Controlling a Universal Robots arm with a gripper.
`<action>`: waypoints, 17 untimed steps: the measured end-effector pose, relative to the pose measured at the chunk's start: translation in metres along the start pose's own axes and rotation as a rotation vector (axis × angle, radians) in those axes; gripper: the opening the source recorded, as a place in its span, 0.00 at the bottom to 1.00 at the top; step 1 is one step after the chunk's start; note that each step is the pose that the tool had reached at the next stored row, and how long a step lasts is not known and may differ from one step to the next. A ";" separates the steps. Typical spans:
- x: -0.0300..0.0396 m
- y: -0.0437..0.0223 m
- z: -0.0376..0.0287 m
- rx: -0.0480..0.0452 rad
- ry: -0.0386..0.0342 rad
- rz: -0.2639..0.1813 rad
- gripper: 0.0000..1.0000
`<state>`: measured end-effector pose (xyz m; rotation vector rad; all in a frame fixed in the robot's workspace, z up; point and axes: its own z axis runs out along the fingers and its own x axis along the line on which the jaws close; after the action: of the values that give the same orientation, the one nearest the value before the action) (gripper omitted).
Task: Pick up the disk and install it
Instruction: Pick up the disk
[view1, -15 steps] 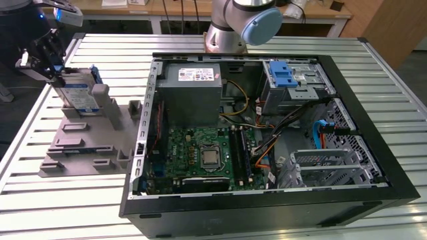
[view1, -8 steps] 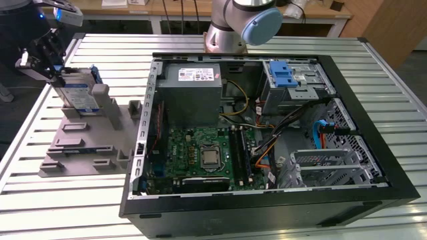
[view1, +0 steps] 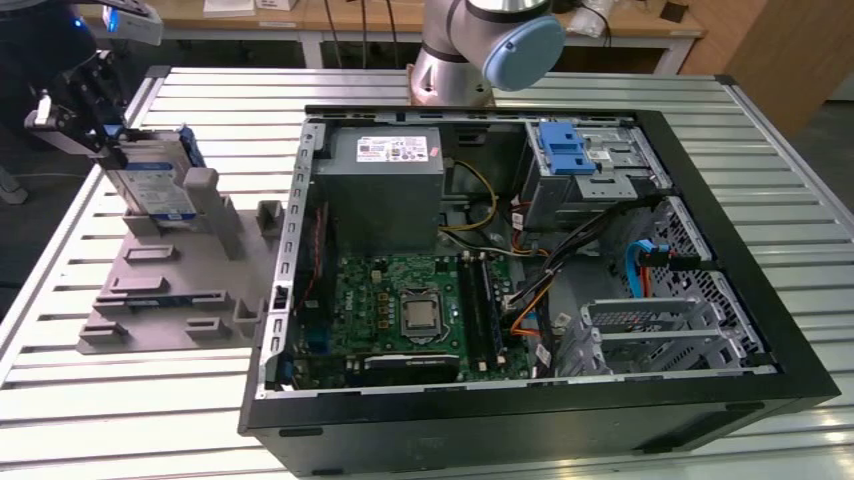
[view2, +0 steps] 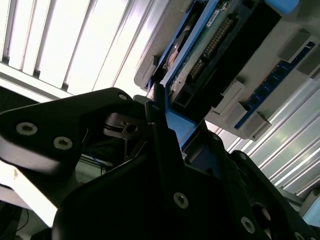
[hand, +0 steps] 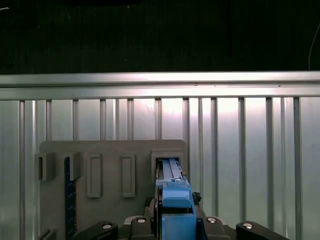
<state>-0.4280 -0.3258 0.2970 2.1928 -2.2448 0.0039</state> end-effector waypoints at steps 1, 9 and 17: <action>0.0000 0.0000 -0.0009 0.0002 -0.0001 0.000 0.36; 0.0000 0.0000 -0.0095 0.0000 0.0000 0.000 0.36; 0.0000 0.0000 -0.0158 0.0004 -0.0002 0.000 0.36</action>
<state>-0.4280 -0.3257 0.3128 2.1931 -2.2450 0.0042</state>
